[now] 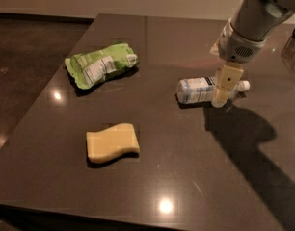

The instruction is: Move blue plastic bottle near green rice chip bag

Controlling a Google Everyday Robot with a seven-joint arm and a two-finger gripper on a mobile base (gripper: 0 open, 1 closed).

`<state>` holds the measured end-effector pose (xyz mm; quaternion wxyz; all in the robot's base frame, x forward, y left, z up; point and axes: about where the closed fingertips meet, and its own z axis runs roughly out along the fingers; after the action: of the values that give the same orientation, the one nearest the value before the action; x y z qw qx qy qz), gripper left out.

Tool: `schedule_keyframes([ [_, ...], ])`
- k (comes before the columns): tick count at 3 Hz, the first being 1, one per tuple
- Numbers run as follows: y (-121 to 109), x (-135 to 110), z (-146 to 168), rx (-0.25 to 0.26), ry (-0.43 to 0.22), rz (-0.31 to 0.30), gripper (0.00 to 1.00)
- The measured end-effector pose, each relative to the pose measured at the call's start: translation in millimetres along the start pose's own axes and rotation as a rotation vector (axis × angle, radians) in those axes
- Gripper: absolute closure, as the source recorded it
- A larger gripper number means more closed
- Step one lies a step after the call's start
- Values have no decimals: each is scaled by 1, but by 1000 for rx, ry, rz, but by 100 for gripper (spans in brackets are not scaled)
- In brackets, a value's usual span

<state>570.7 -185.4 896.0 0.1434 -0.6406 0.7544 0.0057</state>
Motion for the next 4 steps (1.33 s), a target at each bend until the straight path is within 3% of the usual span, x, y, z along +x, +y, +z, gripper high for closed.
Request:
schedule_keyframes([
  [1,-5,-3,28,-40,22,-45,0],
  [3,-17,-13,46,-81,55,-109,41],
  [4,-20,-36,42,-87,56,-148,66],
])
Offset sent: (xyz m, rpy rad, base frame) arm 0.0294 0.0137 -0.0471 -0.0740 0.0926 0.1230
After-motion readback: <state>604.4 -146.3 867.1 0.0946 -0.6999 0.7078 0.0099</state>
